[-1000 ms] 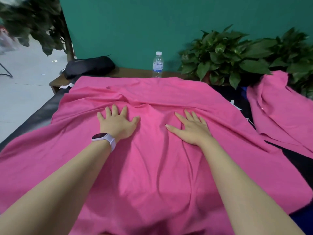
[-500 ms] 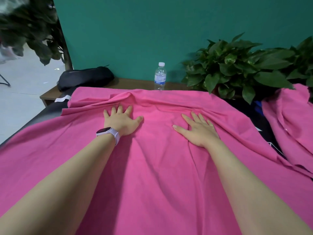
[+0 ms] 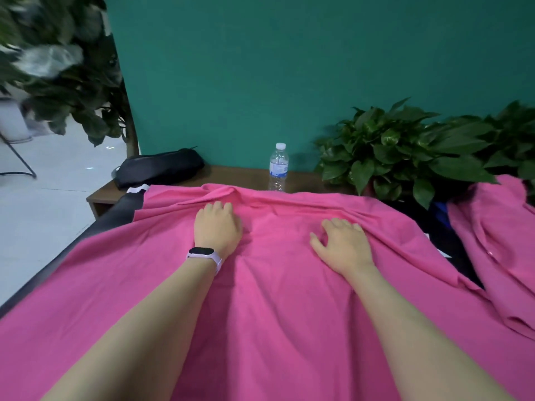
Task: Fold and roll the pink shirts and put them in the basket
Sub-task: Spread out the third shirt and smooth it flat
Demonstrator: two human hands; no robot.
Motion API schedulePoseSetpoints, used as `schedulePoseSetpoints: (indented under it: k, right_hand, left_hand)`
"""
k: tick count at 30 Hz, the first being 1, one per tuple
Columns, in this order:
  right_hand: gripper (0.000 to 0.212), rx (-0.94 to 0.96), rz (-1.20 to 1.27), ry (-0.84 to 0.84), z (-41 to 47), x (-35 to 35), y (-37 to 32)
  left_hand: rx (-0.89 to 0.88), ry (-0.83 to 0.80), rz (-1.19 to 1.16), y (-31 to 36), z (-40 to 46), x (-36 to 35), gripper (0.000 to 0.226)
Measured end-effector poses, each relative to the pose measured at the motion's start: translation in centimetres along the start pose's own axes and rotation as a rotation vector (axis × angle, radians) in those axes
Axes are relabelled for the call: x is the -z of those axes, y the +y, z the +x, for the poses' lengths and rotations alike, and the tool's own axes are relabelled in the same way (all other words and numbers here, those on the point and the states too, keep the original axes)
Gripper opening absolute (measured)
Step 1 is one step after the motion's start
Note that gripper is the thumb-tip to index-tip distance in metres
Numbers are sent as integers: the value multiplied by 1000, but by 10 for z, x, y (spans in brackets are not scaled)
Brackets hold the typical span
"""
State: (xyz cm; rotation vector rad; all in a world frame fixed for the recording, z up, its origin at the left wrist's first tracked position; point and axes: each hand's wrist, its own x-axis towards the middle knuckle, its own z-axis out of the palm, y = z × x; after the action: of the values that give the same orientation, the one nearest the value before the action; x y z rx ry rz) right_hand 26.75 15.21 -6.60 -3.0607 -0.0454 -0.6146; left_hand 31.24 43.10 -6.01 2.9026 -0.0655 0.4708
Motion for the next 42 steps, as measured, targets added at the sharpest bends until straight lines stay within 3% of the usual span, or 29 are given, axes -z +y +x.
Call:
schedulePoseSetpoints:
  k: [2, 6, 9, 14, 20, 27, 42]
  right_hand:
    - [51, -26, 40, -154, -15, 7, 0]
    - [75, -74, 62, -499, -53, 34, -3]
    - [73, -82, 48, -438, -97, 54, -14]
    - [70, -97, 46, -368, -169, 85, -38]
    - [80, -150, 31, -449, -218, 109, -46]
    - [80, -185, 61, -493, -242, 104, -45]
    - [82, -208, 76, -478, -167, 73, -31]
  left_hand:
    - [19, -85, -76, 0, -21, 7, 22]
    - [-121, -303, -76, -12, -70, 27, 39]
    - [-143, -283, -26, -27, -127, 51, 45]
    - [-19, -220, 7, -41, -223, 85, 51]
    - [-2, -294, -9, -42, -285, 96, 69]
    - [22, -286, 9, -44, -279, 86, 77]
    - [1, -316, 42, -47, -191, 61, 75]
